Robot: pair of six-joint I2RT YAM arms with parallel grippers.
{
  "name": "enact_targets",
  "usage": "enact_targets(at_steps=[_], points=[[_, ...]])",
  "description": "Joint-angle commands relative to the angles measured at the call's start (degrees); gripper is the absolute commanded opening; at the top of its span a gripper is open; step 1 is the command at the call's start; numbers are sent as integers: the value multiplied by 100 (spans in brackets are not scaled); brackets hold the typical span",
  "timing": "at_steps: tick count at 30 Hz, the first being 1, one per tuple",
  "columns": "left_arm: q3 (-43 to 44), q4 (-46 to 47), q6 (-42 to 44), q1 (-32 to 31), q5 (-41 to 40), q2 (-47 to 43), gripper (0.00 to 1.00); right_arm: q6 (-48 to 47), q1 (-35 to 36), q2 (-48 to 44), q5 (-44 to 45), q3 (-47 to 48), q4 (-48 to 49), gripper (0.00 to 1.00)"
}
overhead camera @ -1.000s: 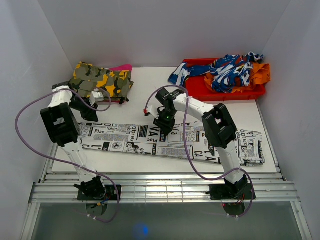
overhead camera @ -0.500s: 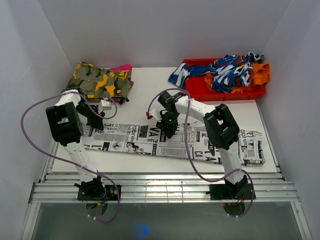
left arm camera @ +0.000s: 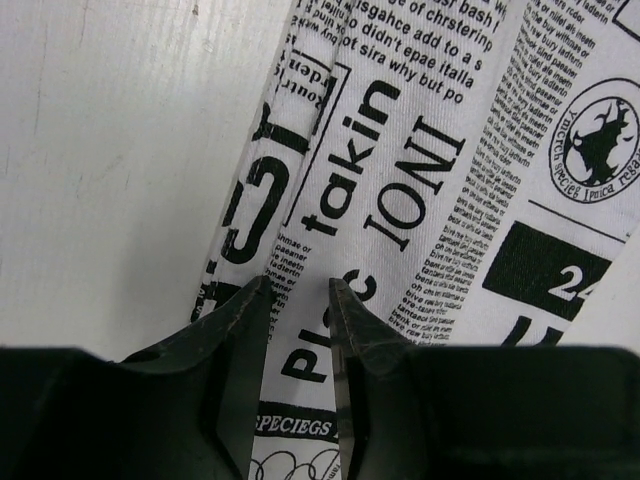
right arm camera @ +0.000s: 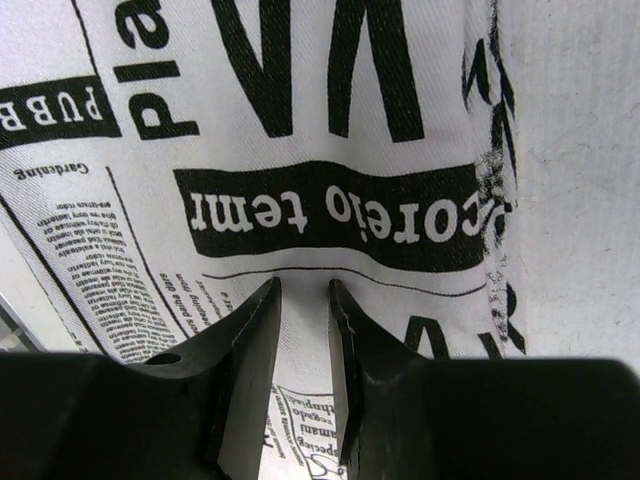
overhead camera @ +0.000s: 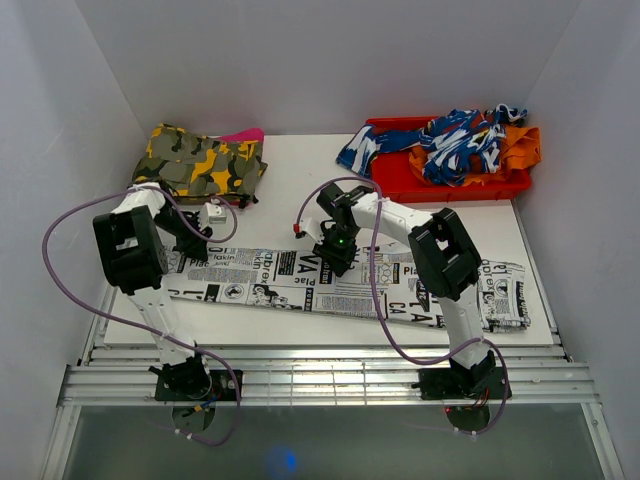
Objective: Fold and stack the trousers
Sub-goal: Fold the trousers
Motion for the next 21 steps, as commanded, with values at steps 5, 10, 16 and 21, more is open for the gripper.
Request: enact_targets(at_steps=[5, 10, 16, 21], points=[[-217, 430, 38, -51, -37, -558, 44, 38, -4, 55, 33, -92, -276, 32], [-331, 509, 12, -77, -89, -593, 39, 29, -4, 99, 16, -48, -312, 32], [-454, 518, 3, -95, -239, -672, 11, -15, -4, 134, 68, -66, -320, 32], [-464, 404, -41, -86, -204, -892, 0, -41, -4, 169, 77, -40, -312, 32]])
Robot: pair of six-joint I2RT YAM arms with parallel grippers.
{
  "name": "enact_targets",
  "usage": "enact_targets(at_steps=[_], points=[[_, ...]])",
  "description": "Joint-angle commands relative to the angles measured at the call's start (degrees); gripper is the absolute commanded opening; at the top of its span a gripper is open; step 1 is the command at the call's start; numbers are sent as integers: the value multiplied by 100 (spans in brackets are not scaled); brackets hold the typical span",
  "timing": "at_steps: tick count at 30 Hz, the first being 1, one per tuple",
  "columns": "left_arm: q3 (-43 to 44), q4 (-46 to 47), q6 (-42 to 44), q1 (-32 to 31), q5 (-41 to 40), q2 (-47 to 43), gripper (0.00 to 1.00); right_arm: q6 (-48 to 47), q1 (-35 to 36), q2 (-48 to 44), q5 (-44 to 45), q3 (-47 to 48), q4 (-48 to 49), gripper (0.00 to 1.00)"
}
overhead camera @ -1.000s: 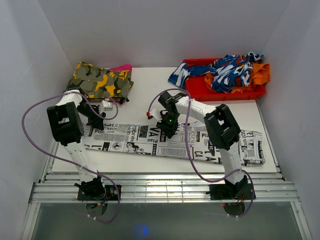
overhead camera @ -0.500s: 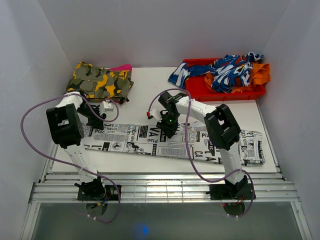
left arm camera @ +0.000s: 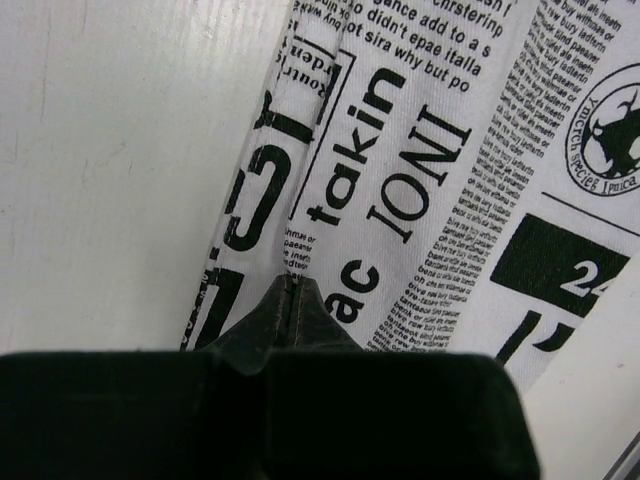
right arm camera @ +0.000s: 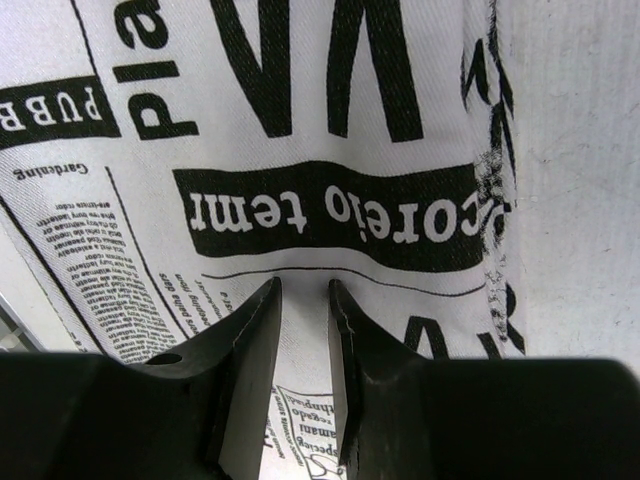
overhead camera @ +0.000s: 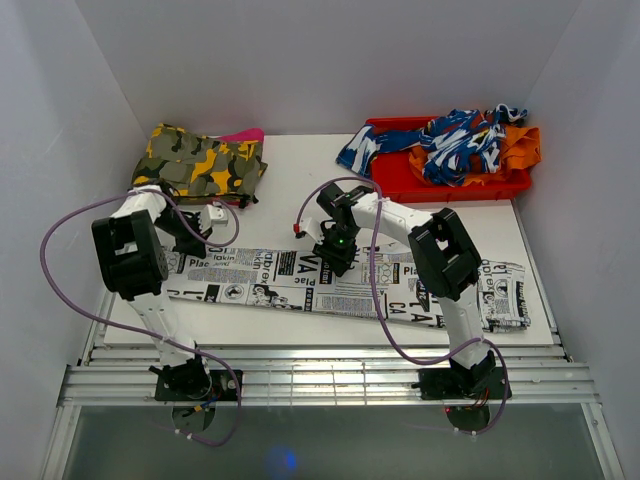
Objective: Fold and stack the trousers
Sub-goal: Fold the trousers
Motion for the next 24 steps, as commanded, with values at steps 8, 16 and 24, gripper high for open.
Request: enact_targets(at_steps=[8, 16, 24], points=[[448, -45, -359, 103, 232, -728, 0, -61, 5, 132, 97, -163, -248, 31], [571, 903, -1203, 103, -101, -157, 0, -35, -4, 70, 115, -145, -257, 32], [413, 1493, -1651, 94, -409, 353, 3, 62, -4, -105, 228, 21, -230, 49]])
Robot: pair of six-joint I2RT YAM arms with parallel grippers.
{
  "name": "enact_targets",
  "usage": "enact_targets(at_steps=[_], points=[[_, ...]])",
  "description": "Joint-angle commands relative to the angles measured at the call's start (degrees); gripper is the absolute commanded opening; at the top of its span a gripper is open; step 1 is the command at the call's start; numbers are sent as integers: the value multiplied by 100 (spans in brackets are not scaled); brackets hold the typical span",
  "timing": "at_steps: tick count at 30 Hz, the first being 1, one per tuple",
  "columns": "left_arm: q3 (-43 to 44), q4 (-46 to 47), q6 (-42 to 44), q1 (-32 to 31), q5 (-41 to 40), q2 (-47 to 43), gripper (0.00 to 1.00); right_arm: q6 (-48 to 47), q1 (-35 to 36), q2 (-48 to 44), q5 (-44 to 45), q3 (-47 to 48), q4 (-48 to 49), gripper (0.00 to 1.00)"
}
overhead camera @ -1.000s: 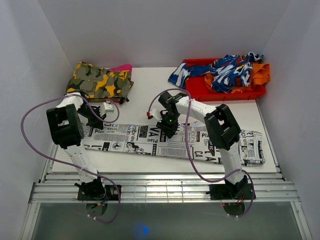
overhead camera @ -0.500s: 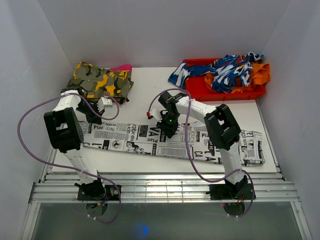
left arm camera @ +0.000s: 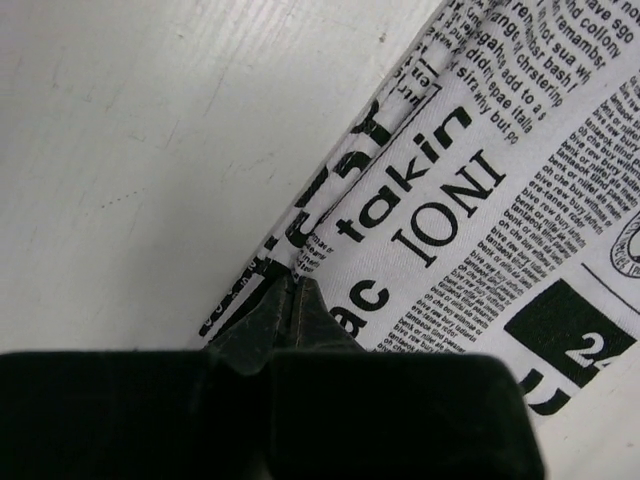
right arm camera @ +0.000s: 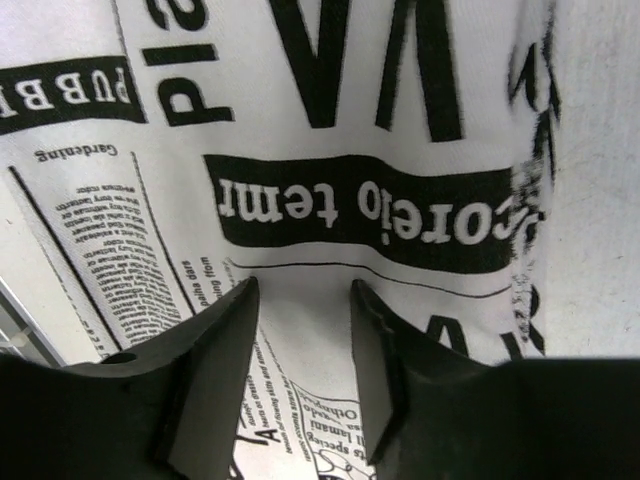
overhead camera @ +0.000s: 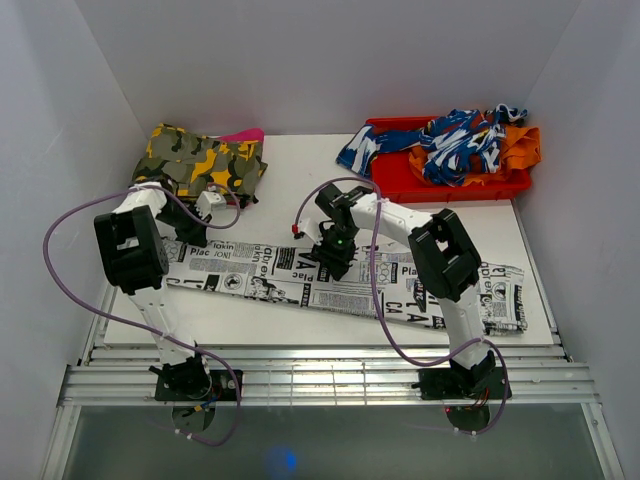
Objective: Fold and stack the trousers
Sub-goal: Fold the trousers
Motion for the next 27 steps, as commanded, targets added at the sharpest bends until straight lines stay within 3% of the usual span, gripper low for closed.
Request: enact_targets(at_steps=[1, 3, 5, 7, 8, 9, 10, 12, 13, 17, 20, 24, 27], points=[[41, 713, -283, 59, -418, 76, 6, 40, -6, -199, 290, 65, -180, 52], [-2, 705, -363, 59, -427, 41, 19, 57, -102, -340, 299, 136, -136, 62], [-55, 617, -398, 68, -383, -168, 26, 75, -303, -621, 255, 198, -127, 70], [-152, 555, -442, 68, -270, -406, 39, 58, -506, -1006, 115, 93, -118, 72], [-160, 538, -503, 68, -208, -703, 57, 49, -776, -1131, 71, 23, -136, 73], [-143, 538, -712, 68, -146, -845, 59, 49, -927, -1262, 10, -39, -171, 73], [-82, 529, -819, 68, -33, -994, 70, -12, -1103, -1507, -139, -109, -223, 73], [-38, 537, -1186, 68, 117, -1398, 77, -83, -1691, -1737, -315, -311, -382, 71], [67, 529, -1363, 68, 240, -1513, 98, -153, -1885, -1912, -308, -390, -408, 70], [209, 345, -1901, -151, 976, -1962, 98, -294, -2929, -1941, -368, -593, -558, 59], [-133, 457, -2163, -502, 1575, -2401, 98, -311, -3319, -1590, -457, -471, -716, 53], [-932, 1213, -2832, -1450, 1411, -2981, 98, -391, -3504, -1116, -273, -523, -532, 51], [-1741, 2030, -3456, -2540, 815, -3421, 98, -470, -3513, -896, -211, -637, -365, 52]])
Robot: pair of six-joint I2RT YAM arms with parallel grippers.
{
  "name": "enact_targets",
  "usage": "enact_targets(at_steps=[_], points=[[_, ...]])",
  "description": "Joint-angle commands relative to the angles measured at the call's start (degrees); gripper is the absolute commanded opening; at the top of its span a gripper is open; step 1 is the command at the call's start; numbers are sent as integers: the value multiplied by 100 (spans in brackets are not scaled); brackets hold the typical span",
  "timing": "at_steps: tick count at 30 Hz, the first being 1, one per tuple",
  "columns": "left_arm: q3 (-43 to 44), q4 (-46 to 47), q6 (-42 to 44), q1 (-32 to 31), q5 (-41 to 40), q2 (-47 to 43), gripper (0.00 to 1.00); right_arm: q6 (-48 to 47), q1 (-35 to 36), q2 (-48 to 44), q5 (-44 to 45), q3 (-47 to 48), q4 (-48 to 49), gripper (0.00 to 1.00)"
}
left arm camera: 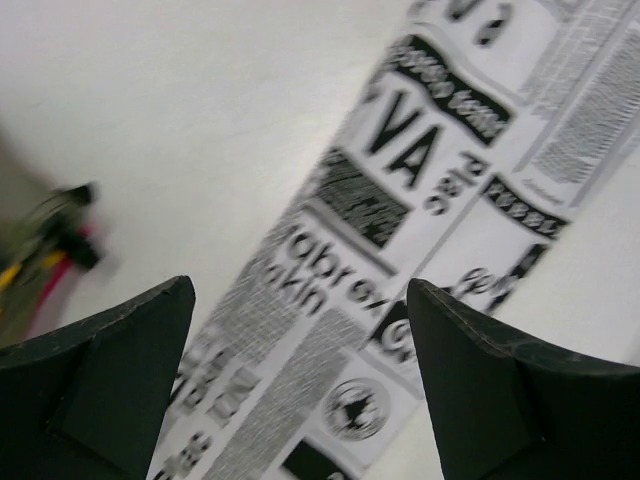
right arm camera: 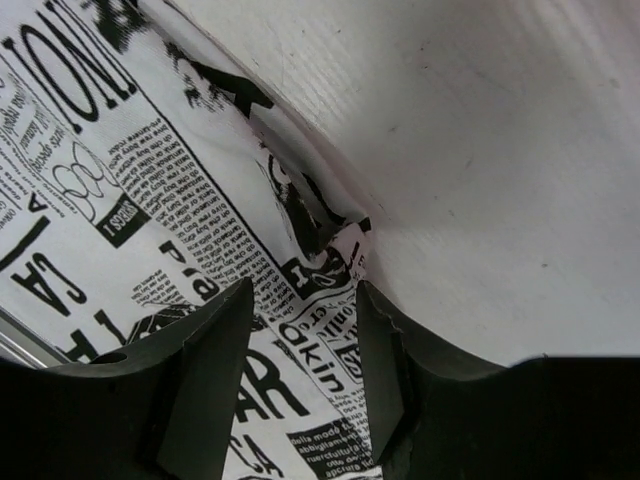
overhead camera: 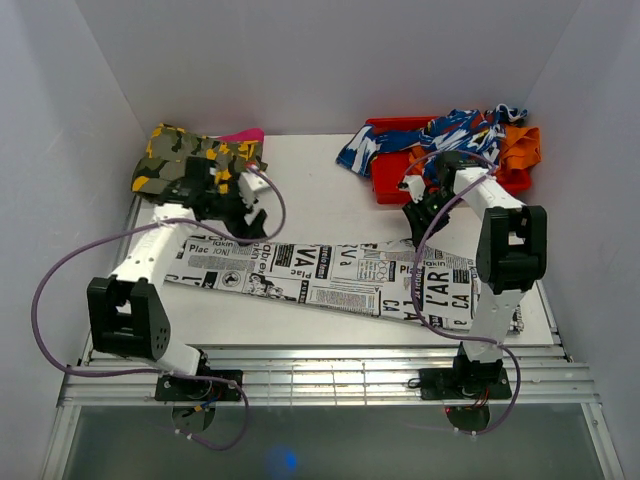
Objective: Fold and stack the trousers
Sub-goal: Fold the trousers
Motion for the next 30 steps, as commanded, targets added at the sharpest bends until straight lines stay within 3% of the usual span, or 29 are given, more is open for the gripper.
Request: enact_targets(at_steps=[1, 4, 9, 12, 13, 14, 17, 23, 25, 26, 30], points=[[-808, 826, -749, -1322, -304, -475, 98, -144, 11, 174, -5, -113, 155, 52], [-1573, 1668, -941, -2369, -1068, -608, 98, -57, 11, 464, 118, -69, 445, 46], [-2058, 2524, -1363, -3409, -1526, -231, 98, 119, 19, 877, 118, 291, 543, 22], [-2093, 3042, -1521, -4139, -2114, 172, 81, 146, 28, 939, 127, 309, 543, 10], [-1980, 3235, -1566, -4454, -2246, 261, 72, 146, 37, 930, 127, 274, 552, 8], [-1910, 3332, -1627, -4570, -2387, 332, 56, 146, 46, 913, 144, 187, 578, 8], [-1646, 3684, -1768, -4913, -2511, 552, 33, 155, 90, 895, 136, 107, 631, 8], [-1180, 3993, -1899, -5485, -2968, 1596, 33, 199, 125, 860, 109, 37, 675, 8], [-1022, 3801, -1979, -5573, -3048, 1939, 24, 216, 134, 904, 127, 89, 727, 8], [-986, 3712, -2075, -5599, -3109, 2202, 14, 234, 134, 965, 153, 176, 745, 8], [-1213, 3676, -2207, -5687, -3056, 2389, 4, 295, 143, 1132, 144, 414, 780, 8]])
